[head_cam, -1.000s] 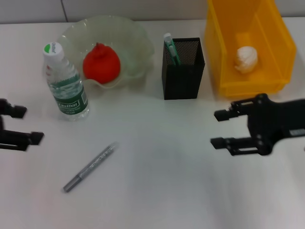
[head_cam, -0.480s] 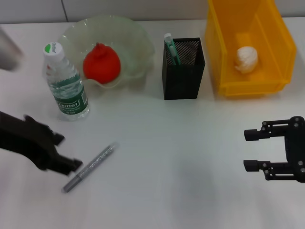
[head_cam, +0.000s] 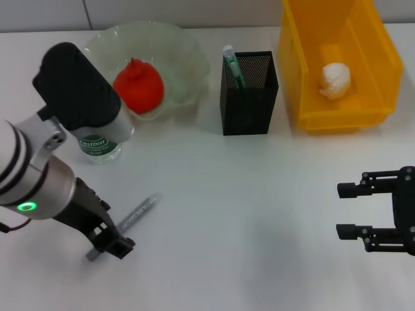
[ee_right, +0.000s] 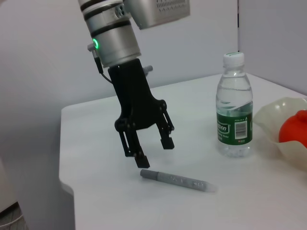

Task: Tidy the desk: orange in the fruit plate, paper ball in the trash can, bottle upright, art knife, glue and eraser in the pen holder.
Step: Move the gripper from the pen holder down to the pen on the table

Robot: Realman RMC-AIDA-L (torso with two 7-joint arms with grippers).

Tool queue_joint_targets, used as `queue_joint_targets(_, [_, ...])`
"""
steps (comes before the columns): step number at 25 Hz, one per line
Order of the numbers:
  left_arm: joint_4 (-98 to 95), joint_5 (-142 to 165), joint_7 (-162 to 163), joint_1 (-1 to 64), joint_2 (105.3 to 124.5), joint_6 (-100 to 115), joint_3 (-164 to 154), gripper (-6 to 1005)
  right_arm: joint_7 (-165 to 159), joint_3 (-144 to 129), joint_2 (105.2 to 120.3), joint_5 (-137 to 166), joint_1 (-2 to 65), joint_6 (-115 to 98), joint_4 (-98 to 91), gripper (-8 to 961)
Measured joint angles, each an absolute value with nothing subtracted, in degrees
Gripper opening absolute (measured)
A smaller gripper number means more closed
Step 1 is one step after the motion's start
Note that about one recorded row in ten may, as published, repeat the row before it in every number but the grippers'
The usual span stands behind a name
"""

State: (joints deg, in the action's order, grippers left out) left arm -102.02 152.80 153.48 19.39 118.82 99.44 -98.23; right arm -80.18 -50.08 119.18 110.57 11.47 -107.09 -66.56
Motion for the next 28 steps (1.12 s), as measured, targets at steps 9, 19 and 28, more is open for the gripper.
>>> queue_joint_targets(9, [-92.00, 153.20, 154.16, 22.10, 119.00, 94.53, -99.08, 752, -78.84, -49.24, 119.17, 110.66, 11.57, -106.86, -64.54, 614])
queue_joint_targets(19, [-89.56, 155.21, 154.01, 22.73, 119.02, 92.47, -100.68, 686, -78.84, -47.25, 119.18, 110.74, 11.99, -106.83, -63.72, 614])
queue_joint_targets(28, [-87.74, 156.28, 154.42, 24.86, 119.01, 92.48, -101.38, 602, -78.84, -47.14, 119.18, 110.75, 12.64, -106.51, -63.03, 614])
